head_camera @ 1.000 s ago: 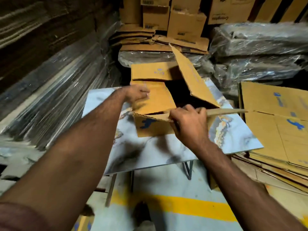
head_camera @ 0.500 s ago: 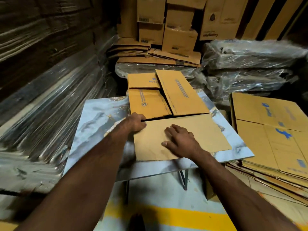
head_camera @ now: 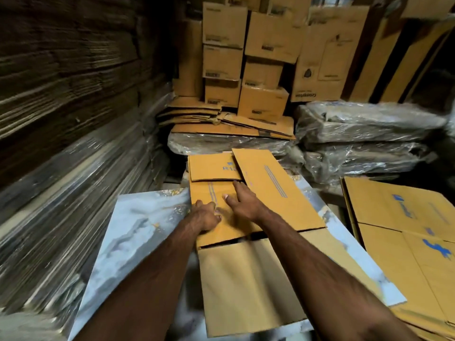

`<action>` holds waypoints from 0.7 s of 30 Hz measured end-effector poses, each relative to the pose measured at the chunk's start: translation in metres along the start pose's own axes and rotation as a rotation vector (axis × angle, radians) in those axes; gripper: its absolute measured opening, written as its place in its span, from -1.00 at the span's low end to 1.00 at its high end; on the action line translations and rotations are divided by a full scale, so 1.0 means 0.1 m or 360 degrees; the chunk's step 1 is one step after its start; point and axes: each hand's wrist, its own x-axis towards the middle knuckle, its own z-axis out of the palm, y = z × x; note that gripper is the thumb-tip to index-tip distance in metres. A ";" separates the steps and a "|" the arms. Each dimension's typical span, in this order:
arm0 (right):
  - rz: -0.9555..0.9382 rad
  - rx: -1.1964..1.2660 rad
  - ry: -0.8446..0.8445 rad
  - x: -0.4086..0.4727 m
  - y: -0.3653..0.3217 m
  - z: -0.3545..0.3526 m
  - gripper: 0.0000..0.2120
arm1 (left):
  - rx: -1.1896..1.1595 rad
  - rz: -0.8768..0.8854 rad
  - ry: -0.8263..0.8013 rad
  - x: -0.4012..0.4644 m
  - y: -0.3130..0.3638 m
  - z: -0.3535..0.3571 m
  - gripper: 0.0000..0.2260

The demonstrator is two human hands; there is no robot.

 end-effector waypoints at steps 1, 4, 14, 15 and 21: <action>0.0027 0.0058 0.0005 0.11 0.00 0.05 -0.32 | -0.0020 -0.0039 0.0033 0.08 -0.02 -0.02 -0.53; 0.0161 0.0151 0.0034 0.38 0.04 0.20 -0.28 | -0.0147 -0.0112 0.0066 0.25 -0.07 0.01 -0.45; 0.0289 -0.0477 0.0360 0.60 0.22 0.25 -0.34 | -0.0273 -0.0437 0.0299 0.71 0.08 0.21 -0.46; 0.0274 -0.0551 0.0424 0.62 0.26 0.14 -0.34 | -0.0220 -0.0496 0.0315 0.73 0.11 0.20 -0.48; 0.0302 -0.0831 0.0525 0.72 0.88 -0.55 -0.27 | -0.0091 -0.0692 0.0420 0.90 0.25 0.24 -0.40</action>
